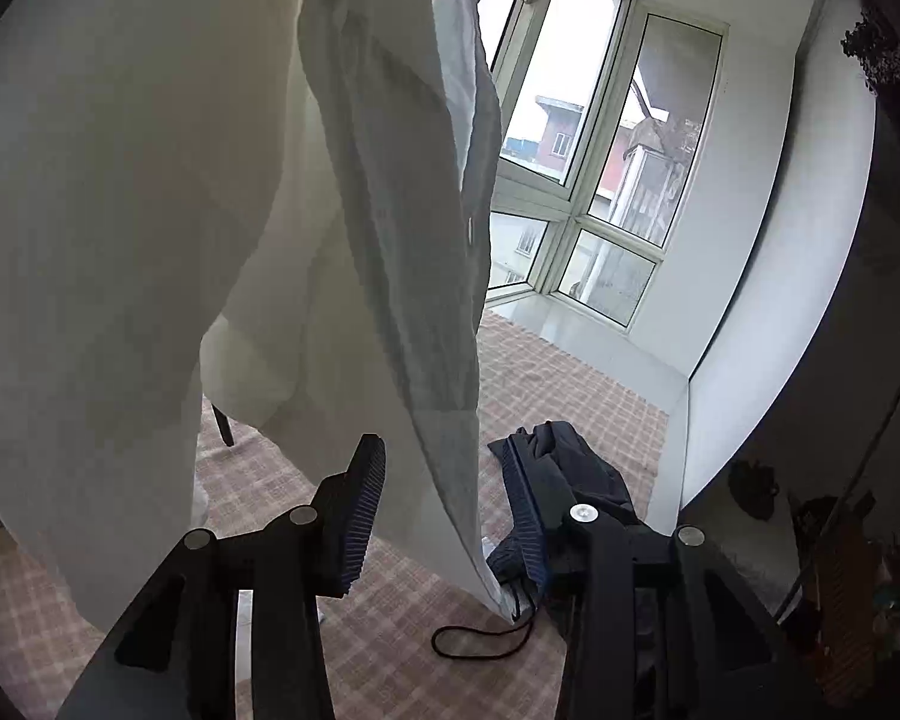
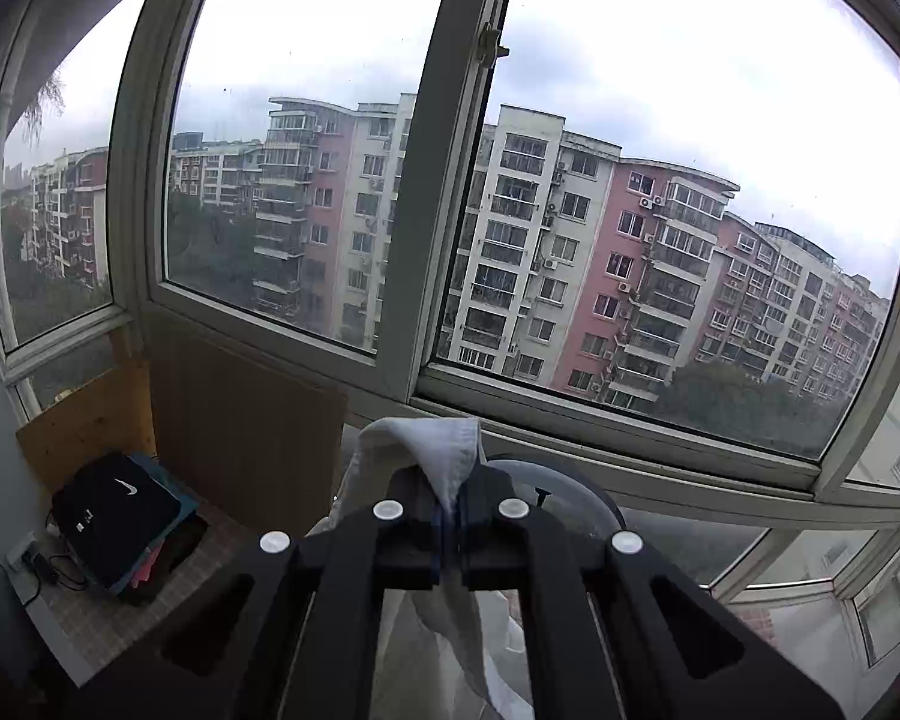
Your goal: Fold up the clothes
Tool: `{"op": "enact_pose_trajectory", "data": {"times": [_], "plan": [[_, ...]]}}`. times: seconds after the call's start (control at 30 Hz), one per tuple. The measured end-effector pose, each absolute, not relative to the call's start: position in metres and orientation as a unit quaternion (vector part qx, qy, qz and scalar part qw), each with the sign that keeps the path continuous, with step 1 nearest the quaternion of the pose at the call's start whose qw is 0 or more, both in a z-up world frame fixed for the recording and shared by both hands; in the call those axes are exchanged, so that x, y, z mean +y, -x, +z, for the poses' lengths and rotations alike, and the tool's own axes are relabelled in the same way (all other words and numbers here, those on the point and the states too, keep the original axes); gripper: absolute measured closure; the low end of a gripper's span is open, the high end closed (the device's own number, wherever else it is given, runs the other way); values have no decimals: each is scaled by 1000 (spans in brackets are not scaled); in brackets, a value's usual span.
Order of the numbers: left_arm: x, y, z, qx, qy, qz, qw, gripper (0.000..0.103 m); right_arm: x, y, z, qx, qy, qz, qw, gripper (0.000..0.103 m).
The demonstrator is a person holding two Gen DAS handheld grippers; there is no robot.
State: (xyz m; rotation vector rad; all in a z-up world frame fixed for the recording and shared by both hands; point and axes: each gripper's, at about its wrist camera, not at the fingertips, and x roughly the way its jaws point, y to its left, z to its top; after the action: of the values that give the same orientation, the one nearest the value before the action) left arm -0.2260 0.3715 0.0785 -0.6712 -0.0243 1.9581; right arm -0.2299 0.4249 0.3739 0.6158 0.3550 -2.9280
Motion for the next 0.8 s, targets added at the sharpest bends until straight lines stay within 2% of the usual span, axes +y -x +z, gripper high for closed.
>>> {"op": "enact_pose_trajectory", "data": {"times": [0.3, 0.43, 0.57, 0.63, 0.7, 0.77, 0.8], "plan": [[283, 216, 111, 21, 205, 869, 449, 103, 460, 221, 380, 98, -190, -975, 62, 100], [255, 219, 105, -15, 214, 870, 444, 103, 468, 229, 370, 97, -204, -972, 59, 100], [258, 217, 92, -2, 199, 877, 436, 103, 470, 241, 352, 93, -220, -969, 64, 100], [267, 228, 81, 21, 201, 894, 400, 103, 472, 244, 346, 90, -230, -967, 69, 100], [261, 248, 69, -6, 228, 892, 390, 103, 472, 240, 343, 92, -237, -964, 76, 100], [253, 267, 56, -41, 258, 884, 388, 96, 474, 228, 340, 99, -237, -963, 80, 100], [251, 271, 51, -52, 268, 879, 391, 82, 476, 221, 340, 102, -236, -963, 83, 100]]}}
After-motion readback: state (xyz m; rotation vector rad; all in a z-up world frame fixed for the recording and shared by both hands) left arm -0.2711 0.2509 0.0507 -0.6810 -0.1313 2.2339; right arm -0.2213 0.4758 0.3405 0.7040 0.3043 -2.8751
